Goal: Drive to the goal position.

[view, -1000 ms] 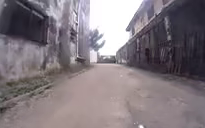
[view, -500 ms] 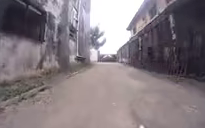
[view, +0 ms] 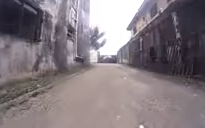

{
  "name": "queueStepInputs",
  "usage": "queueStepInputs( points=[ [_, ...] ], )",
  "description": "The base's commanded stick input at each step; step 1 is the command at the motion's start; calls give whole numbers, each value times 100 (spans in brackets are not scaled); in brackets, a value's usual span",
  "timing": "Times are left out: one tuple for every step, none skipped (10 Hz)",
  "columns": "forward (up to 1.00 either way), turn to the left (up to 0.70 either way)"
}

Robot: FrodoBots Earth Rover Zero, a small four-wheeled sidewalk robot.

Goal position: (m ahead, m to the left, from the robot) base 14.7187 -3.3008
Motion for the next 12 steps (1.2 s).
queueStepInputs(
  points=[
    [50,0],
    [50,0],
    [50,0],
    [50,0],
    [50,0],
    [50,0],
    [50,0],
    [50,0],
    [50,0],
    [50,0],
    [50,0],
    [50,0]
  ],
)
